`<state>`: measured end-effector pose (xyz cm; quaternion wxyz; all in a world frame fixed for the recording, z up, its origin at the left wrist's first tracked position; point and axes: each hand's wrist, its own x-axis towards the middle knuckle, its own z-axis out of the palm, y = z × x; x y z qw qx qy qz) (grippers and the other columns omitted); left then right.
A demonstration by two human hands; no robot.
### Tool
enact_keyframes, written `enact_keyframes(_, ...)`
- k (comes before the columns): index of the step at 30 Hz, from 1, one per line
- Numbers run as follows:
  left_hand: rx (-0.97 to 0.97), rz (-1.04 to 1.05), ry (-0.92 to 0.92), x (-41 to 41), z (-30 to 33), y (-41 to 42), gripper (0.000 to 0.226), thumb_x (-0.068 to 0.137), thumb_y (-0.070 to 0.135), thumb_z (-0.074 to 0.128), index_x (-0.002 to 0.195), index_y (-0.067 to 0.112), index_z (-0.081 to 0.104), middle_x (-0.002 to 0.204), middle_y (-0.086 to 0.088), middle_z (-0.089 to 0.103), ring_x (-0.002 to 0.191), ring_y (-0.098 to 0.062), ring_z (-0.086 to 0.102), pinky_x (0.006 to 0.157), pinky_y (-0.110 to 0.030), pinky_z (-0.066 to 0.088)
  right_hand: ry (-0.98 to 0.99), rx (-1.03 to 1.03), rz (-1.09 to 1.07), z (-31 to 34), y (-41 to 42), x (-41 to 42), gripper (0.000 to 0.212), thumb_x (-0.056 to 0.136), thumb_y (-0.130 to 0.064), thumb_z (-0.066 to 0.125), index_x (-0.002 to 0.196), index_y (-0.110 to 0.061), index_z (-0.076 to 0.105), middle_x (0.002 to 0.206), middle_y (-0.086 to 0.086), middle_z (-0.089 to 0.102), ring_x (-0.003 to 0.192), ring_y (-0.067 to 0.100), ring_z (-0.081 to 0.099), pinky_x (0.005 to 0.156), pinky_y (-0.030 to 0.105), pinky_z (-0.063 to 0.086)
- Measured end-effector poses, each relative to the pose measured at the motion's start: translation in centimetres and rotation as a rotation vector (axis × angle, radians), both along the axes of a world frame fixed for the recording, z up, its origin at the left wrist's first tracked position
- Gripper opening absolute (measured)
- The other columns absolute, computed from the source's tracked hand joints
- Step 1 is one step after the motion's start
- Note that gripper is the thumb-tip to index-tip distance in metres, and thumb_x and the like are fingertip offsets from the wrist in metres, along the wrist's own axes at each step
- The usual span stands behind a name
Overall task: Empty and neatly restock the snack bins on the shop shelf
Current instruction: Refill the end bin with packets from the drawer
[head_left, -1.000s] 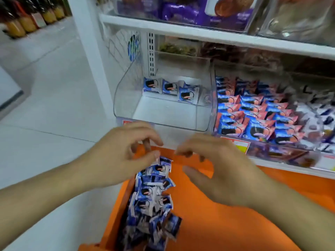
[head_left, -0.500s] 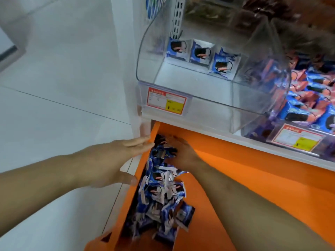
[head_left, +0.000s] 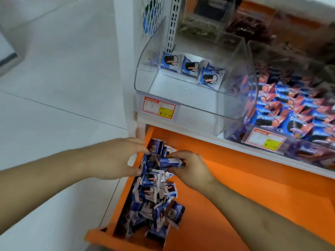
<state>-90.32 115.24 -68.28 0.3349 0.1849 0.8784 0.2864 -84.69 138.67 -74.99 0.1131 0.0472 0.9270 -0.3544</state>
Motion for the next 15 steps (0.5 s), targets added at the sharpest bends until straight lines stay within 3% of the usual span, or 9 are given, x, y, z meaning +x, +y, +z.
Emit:
enact_keyframes(1, -0.081, -0.088, -0.005, 0.2, 2.9, 0.1, 0.053, 0.098, 0.052, 0.063, 0.147, 0.035, 0.05, 0.144, 0.021, 0.044, 0.125, 0.002, 0.05, 0.107, -0.022, 0.041, 0.01, -0.006, 0.006, 2.0, 0.0, 1.1, 0.038, 0.086, -0.024, 0.085, 0.121, -0.037, 0.075, 0.12, -0.017, 0.068, 0.106, -0.002, 0.059, 0.078, -0.002, 0.039)
enact_keyframes(2, -0.099, -0.047, -0.036, 0.0, 4.5, -0.2, 0.053, 0.096, 0.058, 0.062, 0.144, 0.039, 0.051, 0.142, 0.023, 0.048, 0.127, 0.001, 0.051, 0.105, -0.021, 0.042, 0.032, -0.01, 0.02, 3.5, -0.2, 1.9, 0.039, 0.085, -0.027, 0.086, 0.121, -0.038, 0.075, 0.121, -0.018, 0.067, 0.107, -0.004, 0.058, 0.081, -0.002, 0.038)
enact_keyframes(5, -0.018, 0.053, -0.176, 1.9, 9.2, 0.8, 0.054, 0.092, 0.067, 0.059, 0.132, 0.031, 0.059, 0.128, 0.01, 0.065, 0.107, -0.007, 0.069, 0.096, -0.031, 0.058, 0.168, -0.04, 0.063, 9.4, -0.4, 4.7, 0.039, 0.082, -0.026, 0.089, 0.116, -0.039, 0.076, 0.113, -0.022, 0.067, 0.109, -0.003, 0.06, 0.087, 0.009, 0.045)
enact_keyframes(8, 0.295, 0.175, -0.414, 4.0, 11.0, 2.8, 0.038, 0.095, 0.043, 0.071, 0.123, 0.017, 0.068, 0.113, -0.005, 0.075, 0.094, -0.02, 0.078, 0.084, -0.037, 0.065, 0.278, -0.061, 0.058, 14.5, -0.4, 6.5, 0.047, 0.082, -0.021, 0.089, 0.122, -0.04, 0.074, 0.115, -0.021, 0.067, 0.11, -0.002, 0.062, 0.088, 0.011, 0.047)
enact_keyframes(12, 0.551, 0.296, -0.319, 5.5, 14.1, 3.4, 0.024, 0.091, 0.012, 0.077, 0.114, 0.012, 0.076, 0.103, -0.011, 0.079, 0.093, -0.029, 0.078, 0.084, -0.041, 0.064, 0.228, -0.138, -0.091, 19.2, 0.8, 8.2, 0.075, 0.083, -0.029, 0.089, 0.143, -0.048, 0.049, 0.122, -0.033, 0.059, 0.115, -0.014, 0.057, 0.094, 0.013, 0.05)
enact_keyframes(15, 0.663, 0.442, -0.294, 6.0, 15.3, 3.1, 0.028, 0.086, 0.007, 0.08, 0.114, 0.01, 0.076, 0.104, -0.015, 0.079, 0.092, -0.032, 0.078, 0.084, -0.045, 0.064, 0.253, -0.114, -0.154, 21.0, 1.3, 8.8, 0.066, 0.084, -0.038, 0.087, 0.139, -0.049, 0.053, 0.123, -0.04, 0.052, 0.113, -0.027, 0.044, 0.096, 0.006, 0.039)
